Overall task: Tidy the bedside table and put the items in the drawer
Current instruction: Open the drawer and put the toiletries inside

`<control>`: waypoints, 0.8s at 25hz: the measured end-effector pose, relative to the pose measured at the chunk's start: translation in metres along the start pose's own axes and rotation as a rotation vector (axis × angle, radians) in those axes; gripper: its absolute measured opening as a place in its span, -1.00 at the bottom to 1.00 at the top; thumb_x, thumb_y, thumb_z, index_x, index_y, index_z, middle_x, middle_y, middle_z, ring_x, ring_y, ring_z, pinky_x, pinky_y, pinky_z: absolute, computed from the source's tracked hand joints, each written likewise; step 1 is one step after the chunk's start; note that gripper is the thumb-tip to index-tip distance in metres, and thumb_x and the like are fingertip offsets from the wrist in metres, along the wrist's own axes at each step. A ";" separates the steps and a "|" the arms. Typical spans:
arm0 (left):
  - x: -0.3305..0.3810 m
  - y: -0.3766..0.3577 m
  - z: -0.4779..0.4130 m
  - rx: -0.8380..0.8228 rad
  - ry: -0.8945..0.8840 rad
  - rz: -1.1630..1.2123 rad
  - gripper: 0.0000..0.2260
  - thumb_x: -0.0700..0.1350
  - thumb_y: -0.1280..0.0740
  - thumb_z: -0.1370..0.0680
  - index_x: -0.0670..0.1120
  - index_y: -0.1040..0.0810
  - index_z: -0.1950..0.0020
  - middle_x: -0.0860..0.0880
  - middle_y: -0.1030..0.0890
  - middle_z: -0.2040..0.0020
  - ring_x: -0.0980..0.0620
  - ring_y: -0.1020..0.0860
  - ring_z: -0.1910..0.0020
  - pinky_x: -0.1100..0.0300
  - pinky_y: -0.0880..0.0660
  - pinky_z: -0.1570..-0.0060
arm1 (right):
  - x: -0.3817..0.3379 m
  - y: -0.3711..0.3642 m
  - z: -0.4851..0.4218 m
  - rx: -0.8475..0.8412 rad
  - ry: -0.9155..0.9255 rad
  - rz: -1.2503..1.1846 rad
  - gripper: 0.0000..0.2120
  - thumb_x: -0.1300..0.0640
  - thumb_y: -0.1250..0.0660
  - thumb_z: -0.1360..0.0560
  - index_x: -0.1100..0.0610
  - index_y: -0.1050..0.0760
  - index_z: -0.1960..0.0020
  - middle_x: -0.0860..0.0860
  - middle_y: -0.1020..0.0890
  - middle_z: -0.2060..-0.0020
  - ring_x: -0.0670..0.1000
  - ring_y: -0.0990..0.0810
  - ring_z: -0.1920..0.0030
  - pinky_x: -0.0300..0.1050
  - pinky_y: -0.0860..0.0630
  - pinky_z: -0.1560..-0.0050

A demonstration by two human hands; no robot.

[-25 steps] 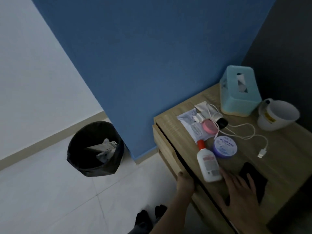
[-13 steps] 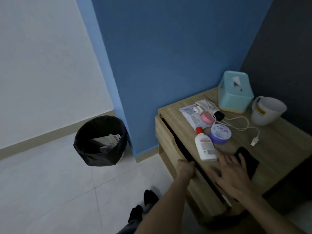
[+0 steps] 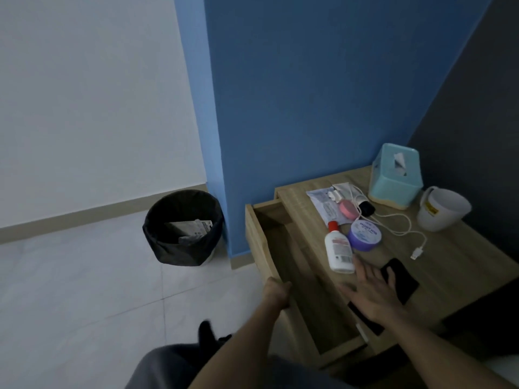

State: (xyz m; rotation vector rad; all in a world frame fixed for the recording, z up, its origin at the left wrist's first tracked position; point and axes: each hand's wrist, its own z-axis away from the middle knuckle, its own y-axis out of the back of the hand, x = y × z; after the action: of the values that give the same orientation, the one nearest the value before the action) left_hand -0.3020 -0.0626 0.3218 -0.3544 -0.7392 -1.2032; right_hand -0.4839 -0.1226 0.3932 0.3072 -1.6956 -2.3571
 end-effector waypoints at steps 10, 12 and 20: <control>-0.027 0.047 0.016 0.057 -0.034 -0.010 -0.74 -0.12 -0.22 -0.58 -0.22 -0.41 -0.22 -0.20 -0.53 -0.13 -0.11 -0.56 -0.03 0.06 -0.57 -0.05 | 0.000 -0.004 0.006 0.103 0.008 -0.020 -0.30 -0.23 -0.02 -0.52 0.06 0.15 -0.51 0.03 -0.26 -0.46 0.03 -0.16 -0.47 0.13 0.14 -0.47; -0.033 0.060 0.015 0.080 -0.035 -0.034 -0.74 -0.13 -0.22 -0.58 -0.22 -0.41 -0.22 -0.21 -0.53 -0.15 -0.13 -0.56 -0.05 0.03 -0.57 -0.06 | 0.000 -0.005 0.004 0.116 0.004 -0.027 -0.30 -0.23 -0.02 -0.52 0.06 0.15 -0.51 0.03 -0.27 -0.45 0.03 -0.17 -0.46 0.13 0.14 -0.48; -0.037 0.071 0.047 0.430 -0.156 -0.034 -0.43 -0.12 -0.31 -0.53 -0.13 -0.15 -0.47 -0.19 -0.33 -0.42 -0.19 -0.39 -0.34 -0.08 -0.40 -0.28 | 0.004 0.000 0.010 0.212 0.042 -0.274 -0.38 -0.16 -0.10 -0.52 0.06 -0.03 -0.47 0.08 -0.29 -0.44 0.06 -0.19 -0.46 0.14 0.11 -0.47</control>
State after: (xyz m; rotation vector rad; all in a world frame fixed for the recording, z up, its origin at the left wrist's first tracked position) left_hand -0.2572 0.0171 0.3398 -0.0782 -1.1177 -1.0218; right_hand -0.4908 -0.1143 0.3958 0.6600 -1.9984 -2.3312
